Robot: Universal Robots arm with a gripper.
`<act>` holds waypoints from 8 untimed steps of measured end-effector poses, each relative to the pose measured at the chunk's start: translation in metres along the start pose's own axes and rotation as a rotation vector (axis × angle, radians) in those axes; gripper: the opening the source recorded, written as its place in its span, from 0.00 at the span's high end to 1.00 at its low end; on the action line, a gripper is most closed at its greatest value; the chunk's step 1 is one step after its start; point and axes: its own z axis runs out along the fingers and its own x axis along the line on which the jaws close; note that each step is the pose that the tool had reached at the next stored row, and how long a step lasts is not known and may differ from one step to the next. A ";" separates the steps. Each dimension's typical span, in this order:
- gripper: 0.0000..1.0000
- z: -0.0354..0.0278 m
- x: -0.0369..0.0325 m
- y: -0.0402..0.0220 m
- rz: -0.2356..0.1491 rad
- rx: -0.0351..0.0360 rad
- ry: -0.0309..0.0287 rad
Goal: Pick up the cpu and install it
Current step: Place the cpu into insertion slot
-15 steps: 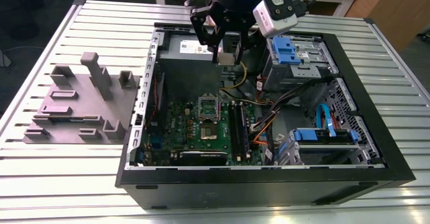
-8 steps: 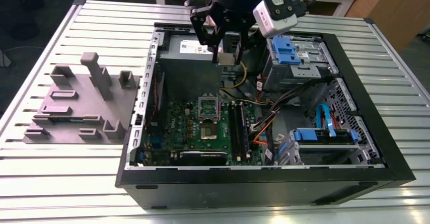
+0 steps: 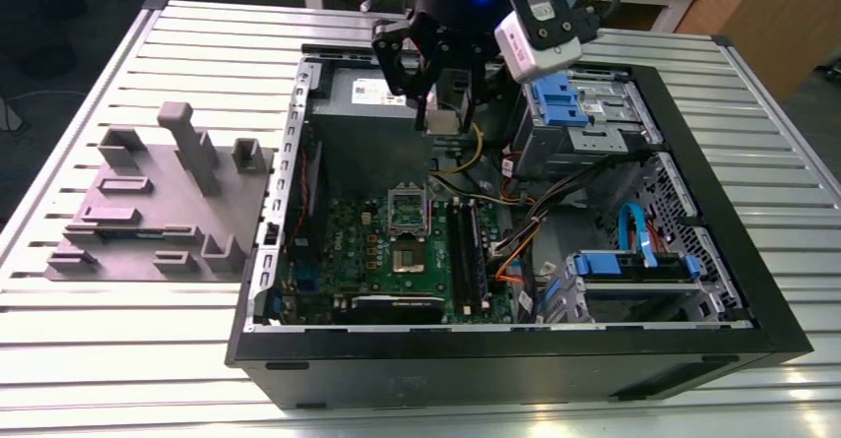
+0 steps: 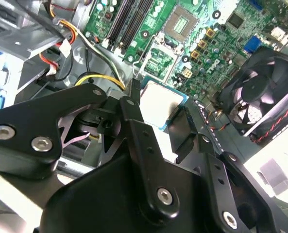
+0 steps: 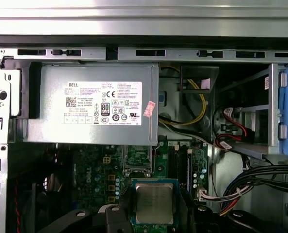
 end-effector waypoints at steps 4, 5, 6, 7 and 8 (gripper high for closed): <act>0.53 0.0070 -0.0002 -0.0079 0.001 -0.0003 -0.0002; 0.53 0.0089 -0.0002 -0.0088 0.001 0.0000 -0.0001; 0.53 0.0106 -0.0002 -0.0092 0.001 0.0002 0.0000; 0.53 0.0124 -0.0002 -0.0093 0.002 0.0001 0.0000; 0.53 0.0142 -0.0003 -0.0093 0.003 0.0000 -0.0001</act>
